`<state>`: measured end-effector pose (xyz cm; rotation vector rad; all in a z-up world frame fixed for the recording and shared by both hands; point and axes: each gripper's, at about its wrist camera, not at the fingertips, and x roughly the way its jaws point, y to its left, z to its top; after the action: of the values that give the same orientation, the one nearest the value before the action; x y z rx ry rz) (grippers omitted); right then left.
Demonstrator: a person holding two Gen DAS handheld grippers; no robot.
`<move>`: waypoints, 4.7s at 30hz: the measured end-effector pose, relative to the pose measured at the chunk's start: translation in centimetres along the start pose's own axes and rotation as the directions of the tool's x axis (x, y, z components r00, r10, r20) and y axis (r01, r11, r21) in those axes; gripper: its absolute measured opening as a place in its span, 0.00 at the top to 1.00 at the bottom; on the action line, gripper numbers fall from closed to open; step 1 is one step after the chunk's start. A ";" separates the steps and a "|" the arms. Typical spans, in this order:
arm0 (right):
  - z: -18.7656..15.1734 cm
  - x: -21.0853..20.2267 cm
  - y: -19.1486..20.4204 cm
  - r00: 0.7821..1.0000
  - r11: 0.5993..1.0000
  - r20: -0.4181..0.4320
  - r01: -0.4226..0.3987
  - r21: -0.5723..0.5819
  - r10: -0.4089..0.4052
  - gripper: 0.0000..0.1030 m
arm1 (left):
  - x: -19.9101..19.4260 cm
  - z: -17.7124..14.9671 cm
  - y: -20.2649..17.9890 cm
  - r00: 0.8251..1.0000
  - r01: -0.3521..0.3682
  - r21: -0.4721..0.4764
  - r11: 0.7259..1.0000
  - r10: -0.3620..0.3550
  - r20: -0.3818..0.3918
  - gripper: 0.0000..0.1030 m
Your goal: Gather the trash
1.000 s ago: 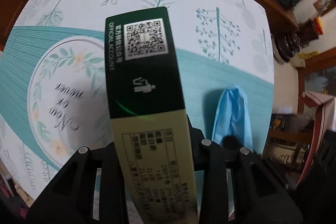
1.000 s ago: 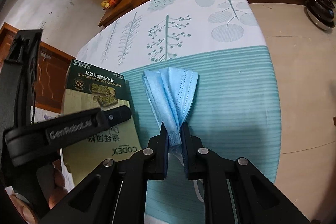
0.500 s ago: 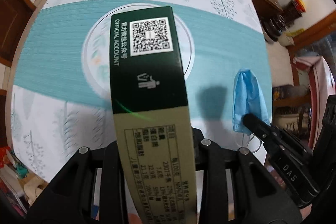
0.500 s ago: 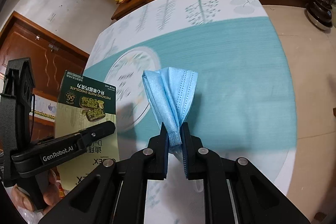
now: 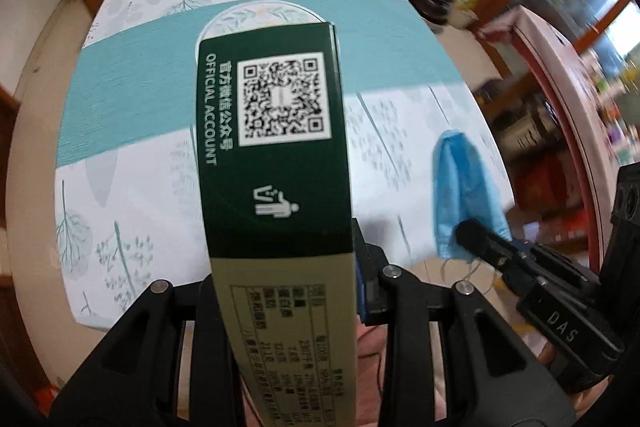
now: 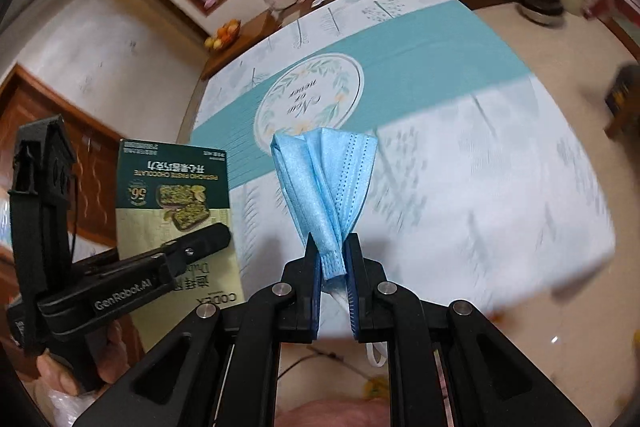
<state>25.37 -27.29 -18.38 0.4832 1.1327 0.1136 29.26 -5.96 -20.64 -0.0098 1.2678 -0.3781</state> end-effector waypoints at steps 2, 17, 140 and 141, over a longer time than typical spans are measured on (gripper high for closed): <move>-3.1 -0.7 1.1 1.000 1.000 -0.013 0.011 0.012 -0.010 0.89 | -1.1 -2.3 0.0 0.999 0.033 0.021 0.999 -0.033 -0.008 0.73; -20.2 0.0 -1.1 0.988 0.986 -0.145 0.081 0.143 -0.060 0.89 | 0.5 -18.1 -0.4 0.965 0.254 0.096 0.963 -0.246 -0.086 0.73; -16.6 -28.8 12.8 0.956 0.973 0.258 0.182 -0.139 -0.142 0.32 | -23.8 -18.5 -4.4 0.928 -0.246 -0.102 0.964 0.265 0.261 0.20; -16.7 -29.0 12.9 0.955 0.973 0.262 0.183 -0.140 -0.141 0.32 | -23.9 -18.5 -4.5 0.927 -0.246 -0.101 0.964 0.264 0.265 0.20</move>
<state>-0.02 -20.10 5.91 0.2486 0.9012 0.0002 4.95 0.23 -3.16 0.0450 0.9881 -0.1032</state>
